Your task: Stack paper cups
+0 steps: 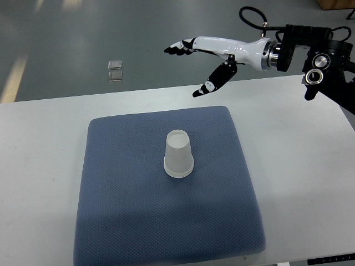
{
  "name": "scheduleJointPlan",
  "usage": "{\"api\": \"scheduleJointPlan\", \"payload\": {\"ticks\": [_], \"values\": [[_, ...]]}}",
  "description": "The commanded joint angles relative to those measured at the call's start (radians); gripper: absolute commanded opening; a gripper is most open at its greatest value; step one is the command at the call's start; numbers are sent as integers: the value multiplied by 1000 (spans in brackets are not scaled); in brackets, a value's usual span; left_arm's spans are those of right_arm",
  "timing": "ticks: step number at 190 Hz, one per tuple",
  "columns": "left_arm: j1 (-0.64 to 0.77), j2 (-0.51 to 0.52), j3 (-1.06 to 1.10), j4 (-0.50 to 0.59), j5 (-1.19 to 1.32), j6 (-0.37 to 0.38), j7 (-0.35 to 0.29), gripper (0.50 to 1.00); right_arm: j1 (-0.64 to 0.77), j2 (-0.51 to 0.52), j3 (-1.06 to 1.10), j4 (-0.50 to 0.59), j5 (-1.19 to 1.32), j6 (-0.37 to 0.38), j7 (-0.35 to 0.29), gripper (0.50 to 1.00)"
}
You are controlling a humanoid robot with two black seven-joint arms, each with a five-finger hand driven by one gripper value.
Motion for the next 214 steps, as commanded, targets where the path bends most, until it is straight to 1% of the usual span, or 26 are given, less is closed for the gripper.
{"api": "scheduleJointPlan", "payload": {"ticks": [1,12,14,29,31,49,63,82,110,145,214], "values": [[0,0,0,0,0,0,0,1000,-66,37,74,-90,168,-108,-28,913],[0,0,0,0,0,0,0,1000,-99,71,112,-148,266,-165,-41,913],[0,0,0,0,0,0,0,1000,-99,71,113,-148,266,-165,-41,913],[0,0,0,0,0,0,1,1000,-145,114,165,-208,373,-239,-57,909],[0,0,0,0,0,0,1,1000,-145,114,165,-208,373,-239,-57,909],[0,0,0,0,0,0,1,1000,-194,147,214,-234,478,-321,-81,909],[0,0,0,0,0,0,0,1000,-220,181,240,-246,531,-380,-86,909],[0,0,0,1,0,0,0,1000,-254,223,274,-268,574,-421,-87,909],[0,0,0,0,0,0,0,1000,-300,290,324,-312,611,-427,-90,909],[0,0,0,0,0,0,1,1000,-359,370,392,-320,611,-432,-80,919],[0,0,0,0,0,0,0,1000,-425,431,430,-303,605,-426,-78,921]]}}
